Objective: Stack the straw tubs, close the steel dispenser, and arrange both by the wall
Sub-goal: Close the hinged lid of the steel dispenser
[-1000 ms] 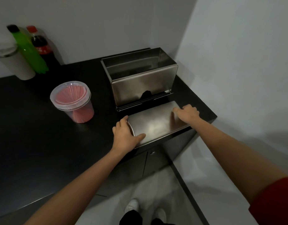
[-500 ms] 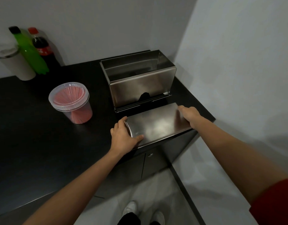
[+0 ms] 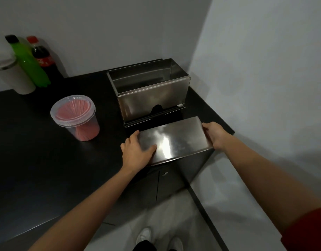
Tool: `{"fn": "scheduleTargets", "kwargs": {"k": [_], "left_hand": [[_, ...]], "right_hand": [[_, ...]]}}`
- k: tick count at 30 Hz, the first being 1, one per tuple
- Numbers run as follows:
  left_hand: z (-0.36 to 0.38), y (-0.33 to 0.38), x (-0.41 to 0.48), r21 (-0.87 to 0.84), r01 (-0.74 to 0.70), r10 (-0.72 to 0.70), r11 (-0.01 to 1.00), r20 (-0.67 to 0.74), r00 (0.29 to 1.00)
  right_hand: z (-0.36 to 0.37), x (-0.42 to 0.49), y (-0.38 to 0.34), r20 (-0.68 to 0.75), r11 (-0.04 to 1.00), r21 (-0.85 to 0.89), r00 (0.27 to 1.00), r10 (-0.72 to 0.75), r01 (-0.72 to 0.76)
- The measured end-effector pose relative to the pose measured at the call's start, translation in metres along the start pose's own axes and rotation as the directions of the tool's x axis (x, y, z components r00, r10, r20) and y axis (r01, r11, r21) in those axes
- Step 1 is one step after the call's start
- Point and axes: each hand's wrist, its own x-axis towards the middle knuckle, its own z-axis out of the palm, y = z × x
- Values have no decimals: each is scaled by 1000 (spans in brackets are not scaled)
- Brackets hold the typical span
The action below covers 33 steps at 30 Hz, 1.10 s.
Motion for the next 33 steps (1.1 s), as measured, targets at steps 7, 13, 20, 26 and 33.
{"fn": "scheduleTargets", "kwargs": {"k": [7,13,20,26,33], "left_hand": [[1,9,0,-51,-8,8,999,-3,1000],[-3,22,-4,-172,-40,16,984,-137,990],[-16,39,-4,-319,-38,-8,947,-141,990],[-35,55,-4,-232,-134,55,963,-318,947],[-74,70,9,4,-277,244,961,-480,842]], "right_hand": [[-14,-10,0,-44,998,61,999,-20,23],[-26,-15,-4,5,985,156,997,-72,71],[-21,-25,-22,36,961,219,983,-180,168],[-17,-31,-44,63,925,284,958,-281,252],[-5,-38,-75,50,887,316,928,-369,336]]}}
